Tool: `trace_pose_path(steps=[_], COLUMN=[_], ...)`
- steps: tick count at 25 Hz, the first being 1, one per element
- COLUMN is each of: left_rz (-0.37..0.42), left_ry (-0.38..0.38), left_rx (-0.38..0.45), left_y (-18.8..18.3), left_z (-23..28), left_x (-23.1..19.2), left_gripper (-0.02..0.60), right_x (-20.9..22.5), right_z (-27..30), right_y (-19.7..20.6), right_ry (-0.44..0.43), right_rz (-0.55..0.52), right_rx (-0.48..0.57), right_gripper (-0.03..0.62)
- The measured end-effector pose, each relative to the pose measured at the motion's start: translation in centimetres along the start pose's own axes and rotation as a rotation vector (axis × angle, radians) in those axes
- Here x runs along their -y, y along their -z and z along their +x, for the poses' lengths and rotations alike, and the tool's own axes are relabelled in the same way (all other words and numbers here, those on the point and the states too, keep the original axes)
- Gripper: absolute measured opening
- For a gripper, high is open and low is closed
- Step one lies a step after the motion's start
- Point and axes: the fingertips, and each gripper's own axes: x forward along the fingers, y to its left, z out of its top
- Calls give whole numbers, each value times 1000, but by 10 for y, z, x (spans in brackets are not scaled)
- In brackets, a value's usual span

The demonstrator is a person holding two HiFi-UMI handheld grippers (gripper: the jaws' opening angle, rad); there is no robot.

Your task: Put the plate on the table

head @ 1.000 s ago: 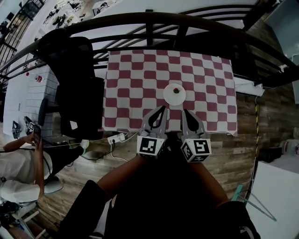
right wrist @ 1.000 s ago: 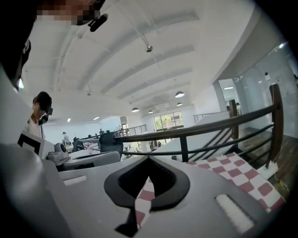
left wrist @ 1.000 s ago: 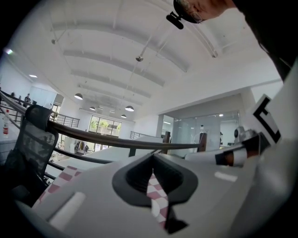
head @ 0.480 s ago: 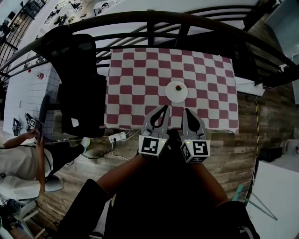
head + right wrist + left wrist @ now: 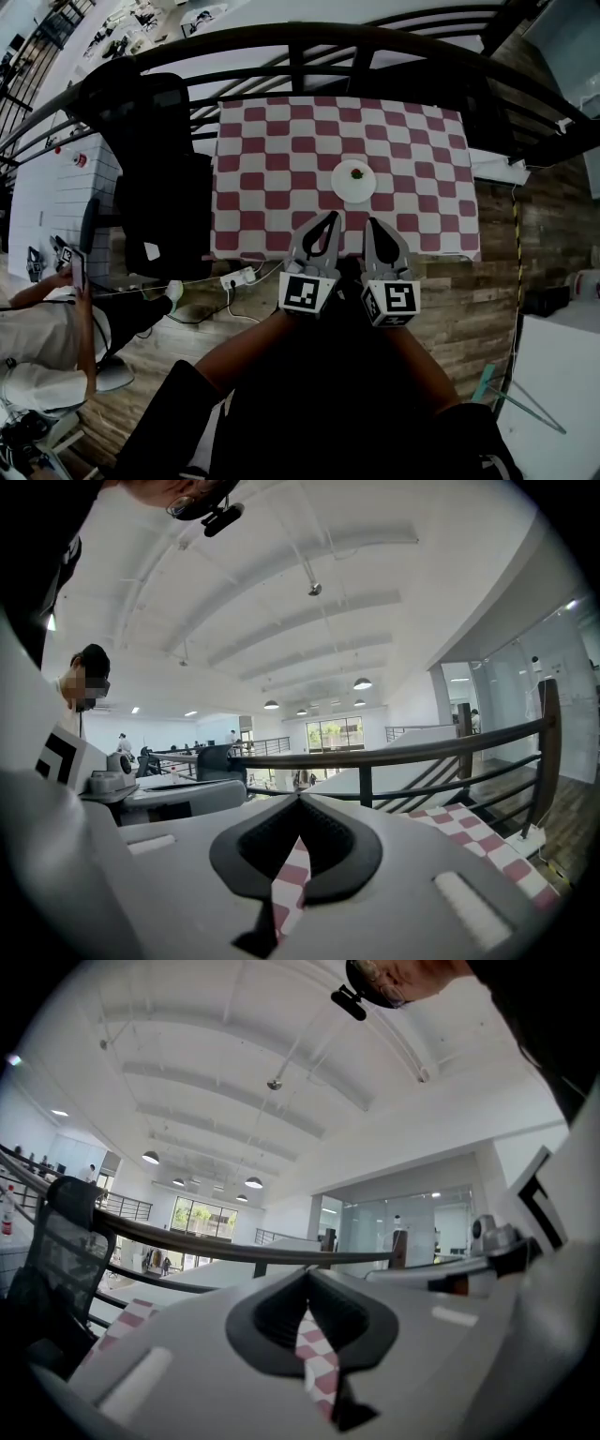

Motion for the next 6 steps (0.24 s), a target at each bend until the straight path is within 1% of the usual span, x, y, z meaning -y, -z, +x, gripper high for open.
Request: trace_pose_path(steps=[6], left_rz=[-6], left_ry=[9], left_rx=[-11], left_y=[8], left_z=[-7], left_x=[-2], left_gripper=[9], right_x=[-9], right_z=[-4], right_y=[7], right_ry=[-6], right_rz=[-9], right_rx=[-8], right_gripper=[-3])
